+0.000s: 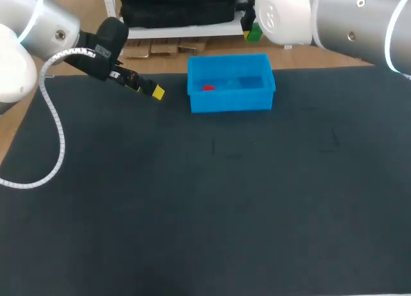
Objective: Use the left arm to pick the red cube and place it into the blue plastic box first, then use the right arm to grasp the green cube and put it into the same blue plastic box after the first action is fully finished.
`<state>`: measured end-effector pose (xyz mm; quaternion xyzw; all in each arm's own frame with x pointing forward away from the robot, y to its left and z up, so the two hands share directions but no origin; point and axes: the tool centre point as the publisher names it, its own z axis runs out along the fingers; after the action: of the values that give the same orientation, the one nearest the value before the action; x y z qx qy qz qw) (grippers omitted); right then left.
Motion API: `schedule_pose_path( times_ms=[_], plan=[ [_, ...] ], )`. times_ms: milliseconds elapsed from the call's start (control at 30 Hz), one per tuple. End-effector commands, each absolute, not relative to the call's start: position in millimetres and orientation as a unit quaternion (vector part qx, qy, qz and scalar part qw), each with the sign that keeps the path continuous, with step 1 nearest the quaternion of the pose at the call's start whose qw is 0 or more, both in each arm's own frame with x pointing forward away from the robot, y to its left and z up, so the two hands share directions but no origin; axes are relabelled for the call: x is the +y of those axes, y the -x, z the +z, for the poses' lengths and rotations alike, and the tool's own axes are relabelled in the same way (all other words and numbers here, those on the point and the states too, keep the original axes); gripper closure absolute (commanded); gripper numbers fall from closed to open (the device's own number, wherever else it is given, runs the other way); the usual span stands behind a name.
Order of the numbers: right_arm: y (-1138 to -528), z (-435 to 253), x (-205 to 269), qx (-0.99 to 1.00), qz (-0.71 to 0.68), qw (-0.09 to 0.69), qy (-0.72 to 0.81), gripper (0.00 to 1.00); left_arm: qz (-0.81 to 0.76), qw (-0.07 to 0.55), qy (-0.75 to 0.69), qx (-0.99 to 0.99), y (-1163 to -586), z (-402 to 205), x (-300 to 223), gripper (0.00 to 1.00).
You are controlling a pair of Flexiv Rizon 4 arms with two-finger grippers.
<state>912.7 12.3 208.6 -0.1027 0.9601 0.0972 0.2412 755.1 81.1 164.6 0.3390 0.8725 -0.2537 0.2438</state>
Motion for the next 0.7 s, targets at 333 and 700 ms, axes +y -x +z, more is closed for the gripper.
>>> schedule_pose_path(
  times_ms=[333, 700],
  plan=[
    [-923.5, 198.4, 11.0, 0.945, 0.126, 0.282, 0.110, 1.00, -0.255, 0.244, -0.340, 0.871, -756.0, 163.8, 81.6, 0.00],
    [-932.0, 187.3, 13.3, 0.940, 0.137, 0.288, 0.122, 1.00, -0.255, 0.244, -0.340, 0.871, -756.0, 163.8, 81.6, 0.00]
  ],
)
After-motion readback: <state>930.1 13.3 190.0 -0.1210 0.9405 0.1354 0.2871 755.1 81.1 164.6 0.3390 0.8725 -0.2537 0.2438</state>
